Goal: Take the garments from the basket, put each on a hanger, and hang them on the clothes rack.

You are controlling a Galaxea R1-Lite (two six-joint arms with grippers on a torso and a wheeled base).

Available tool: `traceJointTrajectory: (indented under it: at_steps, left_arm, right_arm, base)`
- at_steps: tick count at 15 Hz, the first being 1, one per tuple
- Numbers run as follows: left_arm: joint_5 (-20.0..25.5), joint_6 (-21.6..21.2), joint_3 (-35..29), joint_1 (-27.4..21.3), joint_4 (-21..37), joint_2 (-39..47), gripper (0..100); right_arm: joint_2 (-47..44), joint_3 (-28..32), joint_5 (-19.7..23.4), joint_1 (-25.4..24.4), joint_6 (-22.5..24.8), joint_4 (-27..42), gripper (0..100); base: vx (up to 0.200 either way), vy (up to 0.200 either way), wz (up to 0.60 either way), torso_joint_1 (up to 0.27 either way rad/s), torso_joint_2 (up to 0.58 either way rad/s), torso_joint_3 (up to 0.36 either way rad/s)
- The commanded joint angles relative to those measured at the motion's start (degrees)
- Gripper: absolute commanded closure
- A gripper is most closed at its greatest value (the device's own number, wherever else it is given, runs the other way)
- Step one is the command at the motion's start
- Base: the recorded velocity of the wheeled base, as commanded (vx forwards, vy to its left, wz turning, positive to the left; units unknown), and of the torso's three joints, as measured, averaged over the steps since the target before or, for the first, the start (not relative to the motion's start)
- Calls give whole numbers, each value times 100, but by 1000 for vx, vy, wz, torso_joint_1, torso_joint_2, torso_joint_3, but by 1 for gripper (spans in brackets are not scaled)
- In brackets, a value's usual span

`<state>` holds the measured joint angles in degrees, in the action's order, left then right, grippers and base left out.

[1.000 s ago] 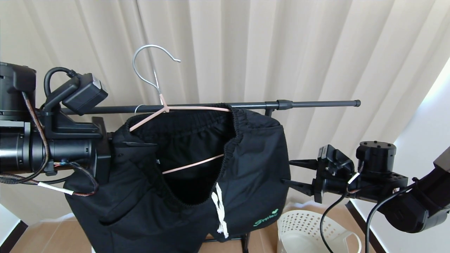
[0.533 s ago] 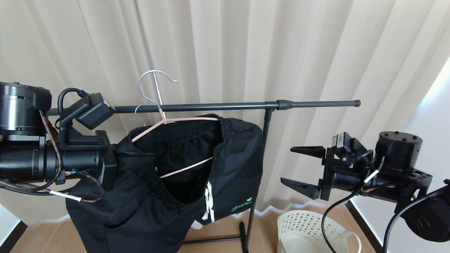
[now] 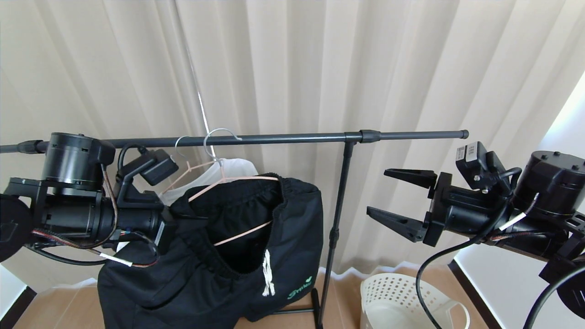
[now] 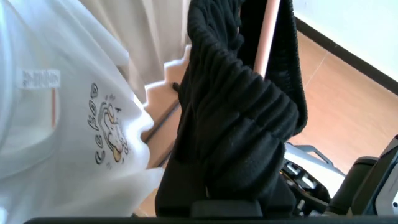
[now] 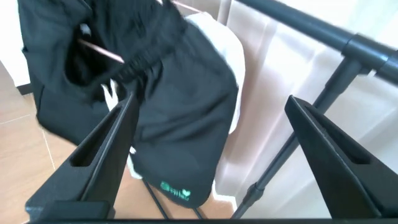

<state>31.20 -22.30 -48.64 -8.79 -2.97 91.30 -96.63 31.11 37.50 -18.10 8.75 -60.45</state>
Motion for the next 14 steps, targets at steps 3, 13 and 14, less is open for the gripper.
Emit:
traceJointTrajectory:
  at_steps: [3,13,14]
  left_arm:
    - [-298,402,-14,-35,-406,688,100]
    - [-1494,2010,-735,-501,-1293,1619,100]
    - [-1520,2151,-875,-536,-1293,1690,100]
  right_arm:
    - [13,0,-6,-9,4,-2,0]
    - [-22,-8,-58,-9,12,-10,0]
    - [-22,0,-58,-9,12,-10,0]
  base:
    - [0,0,0,0,0,0]
    - [0,0,0,0,0,0]
    - [0,0,0,0,0,0]
